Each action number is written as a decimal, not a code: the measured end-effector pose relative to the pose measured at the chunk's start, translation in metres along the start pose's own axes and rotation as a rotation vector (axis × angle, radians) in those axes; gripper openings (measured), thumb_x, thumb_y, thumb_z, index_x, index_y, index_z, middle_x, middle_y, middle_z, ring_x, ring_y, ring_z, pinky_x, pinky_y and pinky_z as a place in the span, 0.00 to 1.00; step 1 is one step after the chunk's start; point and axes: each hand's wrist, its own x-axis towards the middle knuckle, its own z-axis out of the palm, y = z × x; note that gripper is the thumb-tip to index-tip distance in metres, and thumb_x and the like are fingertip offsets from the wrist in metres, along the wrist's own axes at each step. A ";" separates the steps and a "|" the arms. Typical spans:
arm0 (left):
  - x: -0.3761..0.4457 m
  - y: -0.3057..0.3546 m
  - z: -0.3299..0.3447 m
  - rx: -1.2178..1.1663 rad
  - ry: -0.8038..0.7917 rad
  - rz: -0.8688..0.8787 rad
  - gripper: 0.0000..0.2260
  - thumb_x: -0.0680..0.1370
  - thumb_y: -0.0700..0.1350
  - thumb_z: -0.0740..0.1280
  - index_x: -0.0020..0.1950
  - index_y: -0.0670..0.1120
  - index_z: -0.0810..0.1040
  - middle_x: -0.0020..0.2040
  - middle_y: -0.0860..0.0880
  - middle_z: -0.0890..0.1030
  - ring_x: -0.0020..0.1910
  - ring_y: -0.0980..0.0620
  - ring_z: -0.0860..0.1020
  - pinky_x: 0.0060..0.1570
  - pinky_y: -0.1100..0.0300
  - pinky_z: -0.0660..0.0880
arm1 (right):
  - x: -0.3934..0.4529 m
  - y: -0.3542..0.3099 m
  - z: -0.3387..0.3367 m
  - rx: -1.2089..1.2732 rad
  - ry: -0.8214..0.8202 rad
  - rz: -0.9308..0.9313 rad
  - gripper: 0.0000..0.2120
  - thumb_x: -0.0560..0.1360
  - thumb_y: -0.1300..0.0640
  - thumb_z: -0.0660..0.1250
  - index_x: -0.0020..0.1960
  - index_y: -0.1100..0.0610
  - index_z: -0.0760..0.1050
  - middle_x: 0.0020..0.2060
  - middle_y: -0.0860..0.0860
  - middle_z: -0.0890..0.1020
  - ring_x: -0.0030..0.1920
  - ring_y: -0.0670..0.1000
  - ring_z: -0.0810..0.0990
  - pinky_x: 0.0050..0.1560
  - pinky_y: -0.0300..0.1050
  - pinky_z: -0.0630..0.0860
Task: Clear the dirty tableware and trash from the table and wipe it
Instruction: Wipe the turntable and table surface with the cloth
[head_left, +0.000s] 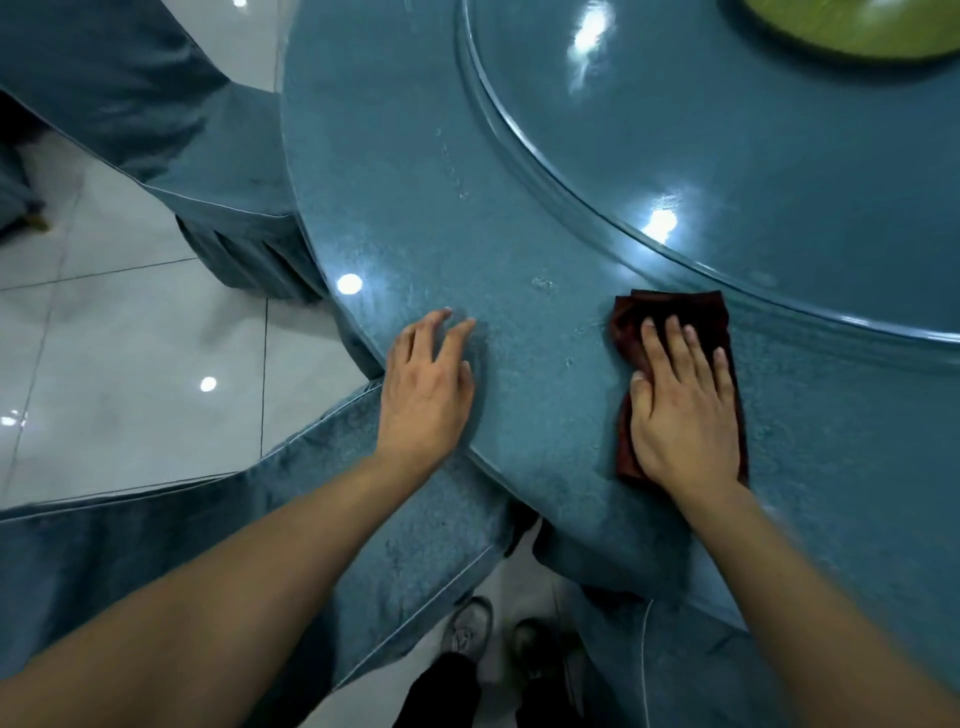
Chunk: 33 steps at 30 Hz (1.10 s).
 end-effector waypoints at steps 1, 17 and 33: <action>0.003 -0.006 0.002 0.007 -0.007 0.019 0.18 0.80 0.40 0.64 0.69 0.43 0.76 0.69 0.41 0.74 0.64 0.38 0.72 0.67 0.46 0.68 | -0.001 -0.002 0.001 0.008 0.009 0.014 0.29 0.81 0.47 0.47 0.81 0.51 0.55 0.80 0.52 0.58 0.81 0.51 0.53 0.80 0.54 0.46; -0.017 -0.039 0.001 -0.097 0.104 0.282 0.10 0.82 0.42 0.66 0.59 0.41 0.83 0.55 0.45 0.82 0.51 0.42 0.80 0.56 0.50 0.78 | 0.029 -0.055 0.016 0.003 0.026 0.009 0.30 0.80 0.47 0.47 0.82 0.52 0.54 0.81 0.53 0.57 0.81 0.51 0.52 0.80 0.55 0.47; -0.080 -0.021 -0.003 -0.066 0.009 0.461 0.14 0.80 0.37 0.69 0.65 0.40 0.80 0.59 0.42 0.80 0.59 0.41 0.79 0.64 0.48 0.74 | 0.096 -0.078 0.019 0.064 -0.075 -0.251 0.31 0.79 0.47 0.47 0.81 0.50 0.55 0.81 0.52 0.56 0.81 0.51 0.52 0.80 0.52 0.44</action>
